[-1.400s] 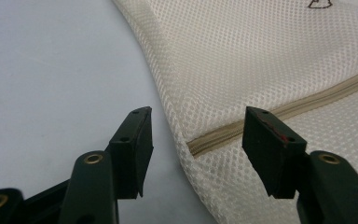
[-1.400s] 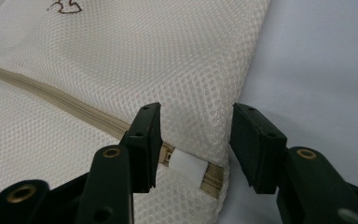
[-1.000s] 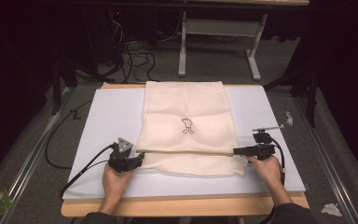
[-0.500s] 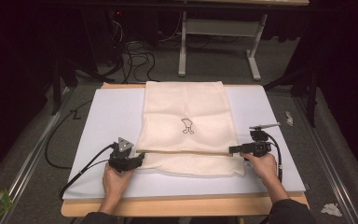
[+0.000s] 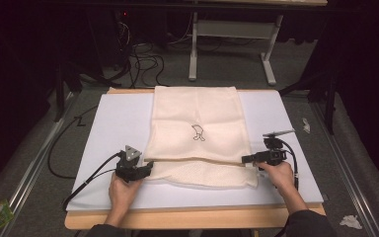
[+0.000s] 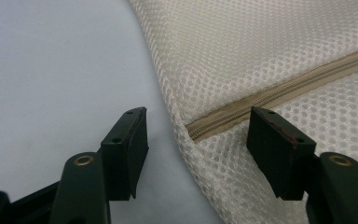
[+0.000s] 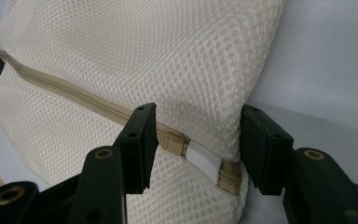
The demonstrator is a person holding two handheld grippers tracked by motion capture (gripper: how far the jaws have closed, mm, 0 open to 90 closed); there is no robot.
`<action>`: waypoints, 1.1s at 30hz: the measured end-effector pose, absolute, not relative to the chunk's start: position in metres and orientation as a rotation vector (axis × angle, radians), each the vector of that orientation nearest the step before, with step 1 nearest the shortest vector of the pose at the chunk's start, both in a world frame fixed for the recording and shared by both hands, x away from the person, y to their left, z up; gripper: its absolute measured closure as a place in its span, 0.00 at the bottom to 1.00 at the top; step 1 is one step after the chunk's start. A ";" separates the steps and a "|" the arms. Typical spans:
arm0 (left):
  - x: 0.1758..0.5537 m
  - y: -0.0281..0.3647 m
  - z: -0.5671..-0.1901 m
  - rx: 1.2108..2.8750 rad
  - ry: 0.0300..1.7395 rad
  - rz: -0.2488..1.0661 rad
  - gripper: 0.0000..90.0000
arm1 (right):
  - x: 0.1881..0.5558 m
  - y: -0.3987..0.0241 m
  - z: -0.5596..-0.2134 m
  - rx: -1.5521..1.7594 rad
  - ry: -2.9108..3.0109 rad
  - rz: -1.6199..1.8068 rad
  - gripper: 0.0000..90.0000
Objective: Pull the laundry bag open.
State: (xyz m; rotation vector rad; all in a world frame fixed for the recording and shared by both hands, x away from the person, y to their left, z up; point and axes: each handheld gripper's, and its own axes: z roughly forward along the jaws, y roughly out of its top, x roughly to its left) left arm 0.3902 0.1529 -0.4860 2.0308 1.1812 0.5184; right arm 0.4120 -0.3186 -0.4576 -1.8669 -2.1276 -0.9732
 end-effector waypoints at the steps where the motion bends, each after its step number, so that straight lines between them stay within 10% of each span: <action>1: 0.390 0.153 -0.486 2.031 1.181 0.518 0.43 | 0.413 -0.317 -0.458 -1.868 -2.129 -0.977 0.55; 15: 0.390 0.152 -0.486 2.026 1.196 0.515 0.43 | 0.416 -0.307 -0.459 -1.825 -2.265 -0.928 0.92; 33: 0.387 0.159 -0.467 1.981 1.136 0.467 0.45 | 0.406 -0.316 -0.443 -1.744 -2.306 -1.102 0.96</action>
